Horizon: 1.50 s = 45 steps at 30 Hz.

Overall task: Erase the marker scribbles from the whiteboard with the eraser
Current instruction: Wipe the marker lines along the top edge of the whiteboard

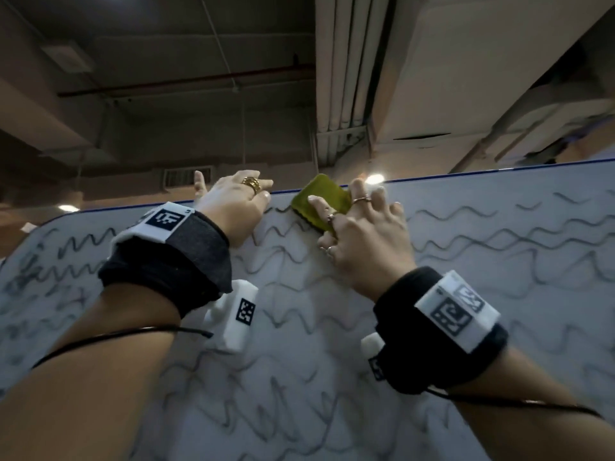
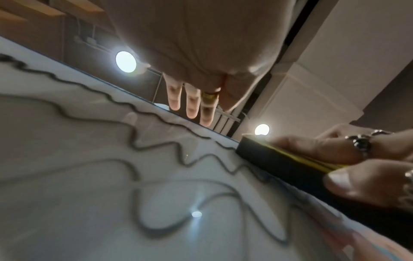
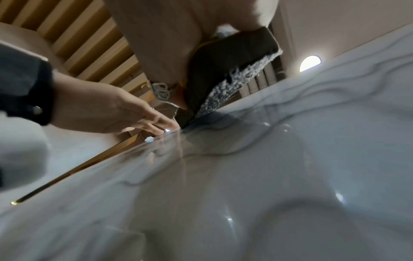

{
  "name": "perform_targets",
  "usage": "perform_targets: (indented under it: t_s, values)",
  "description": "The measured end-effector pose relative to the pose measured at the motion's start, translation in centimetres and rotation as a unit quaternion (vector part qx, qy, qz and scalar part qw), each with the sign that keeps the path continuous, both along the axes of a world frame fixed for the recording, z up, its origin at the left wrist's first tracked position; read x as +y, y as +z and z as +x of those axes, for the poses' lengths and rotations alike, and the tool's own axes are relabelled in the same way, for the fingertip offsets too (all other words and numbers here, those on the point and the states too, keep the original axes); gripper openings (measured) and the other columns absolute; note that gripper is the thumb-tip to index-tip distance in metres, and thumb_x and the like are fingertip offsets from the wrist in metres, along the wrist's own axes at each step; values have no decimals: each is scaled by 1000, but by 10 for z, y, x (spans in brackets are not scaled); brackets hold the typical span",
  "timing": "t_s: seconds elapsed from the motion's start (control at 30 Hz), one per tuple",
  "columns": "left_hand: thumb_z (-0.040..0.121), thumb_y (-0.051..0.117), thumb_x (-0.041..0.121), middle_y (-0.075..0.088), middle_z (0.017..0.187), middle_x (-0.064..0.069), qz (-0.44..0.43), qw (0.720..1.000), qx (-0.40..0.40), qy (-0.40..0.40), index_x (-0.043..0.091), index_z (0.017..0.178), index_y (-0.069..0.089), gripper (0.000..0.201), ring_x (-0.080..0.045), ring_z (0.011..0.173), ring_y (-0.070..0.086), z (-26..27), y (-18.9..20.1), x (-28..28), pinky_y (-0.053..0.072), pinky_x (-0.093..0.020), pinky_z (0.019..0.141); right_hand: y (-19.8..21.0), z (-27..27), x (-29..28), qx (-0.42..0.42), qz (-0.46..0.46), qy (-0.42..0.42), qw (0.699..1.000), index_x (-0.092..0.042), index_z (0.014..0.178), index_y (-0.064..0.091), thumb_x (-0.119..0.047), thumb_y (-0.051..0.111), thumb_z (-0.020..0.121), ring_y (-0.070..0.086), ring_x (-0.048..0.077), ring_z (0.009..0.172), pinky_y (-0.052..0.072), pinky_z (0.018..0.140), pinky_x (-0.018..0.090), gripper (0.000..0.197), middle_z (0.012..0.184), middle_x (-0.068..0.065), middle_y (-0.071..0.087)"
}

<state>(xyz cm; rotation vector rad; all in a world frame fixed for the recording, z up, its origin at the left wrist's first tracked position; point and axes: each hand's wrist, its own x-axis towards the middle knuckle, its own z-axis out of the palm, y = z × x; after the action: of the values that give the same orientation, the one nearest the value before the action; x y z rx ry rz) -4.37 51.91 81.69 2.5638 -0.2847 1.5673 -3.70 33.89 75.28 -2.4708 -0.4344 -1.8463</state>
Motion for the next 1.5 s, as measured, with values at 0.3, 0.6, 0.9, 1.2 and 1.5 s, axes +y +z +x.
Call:
perform_targets:
  t_s: [0.3, 0.6, 0.9, 1.2, 1.5]
  values:
    - [74, 22, 32, 32, 150, 5, 8, 999, 23, -30, 33, 142, 33, 69, -15, 141, 16, 5, -13, 69, -16, -46, 112, -13, -9, 9, 15, 33, -49, 998, -44, 144, 25, -49, 22, 87, 25, 29, 120, 25, 96, 39, 57, 142, 8, 22]
    - [82, 38, -1, 34, 149, -5, 34, 997, 19, -66, 22, 144, 33, 66, -23, 139, 21, -7, -10, 73, 6, -35, 117, -18, -6, 44, 2, -35, -26, 999, -44, 145, 24, -46, 26, 89, 23, 26, 114, 27, 93, 39, 56, 138, 7, 24]
    - [79, 39, -1, 39, 139, -9, 30, 999, 13, 42, 10, 131, 43, 53, -28, 135, 26, -7, -7, 128, -7, -36, 115, 9, -13, 76, 2, -29, -21, 999, -46, 145, 20, -44, 38, 94, 15, 31, 130, 18, 104, 45, 53, 145, 7, 13]
    - [79, 42, 0, 21, 152, 1, 45, 997, -16, 68, 25, 148, 19, 77, -19, 142, 12, -10, -25, 157, -7, -38, 115, -7, 8, 95, -60, -26, 30, 997, -39, 129, 54, -43, 28, 78, 29, 28, 98, 24, 80, 42, 58, 120, 14, 50]
    - [76, 45, -3, 23, 152, 1, 42, 997, 20, 62, 31, 146, 22, 81, -22, 142, 12, -14, -18, 162, -9, -44, 116, -17, 6, 132, -39, -69, 54, 995, -40, 139, 40, -40, 39, 86, 27, 28, 105, 26, 84, 42, 53, 130, 13, 40]
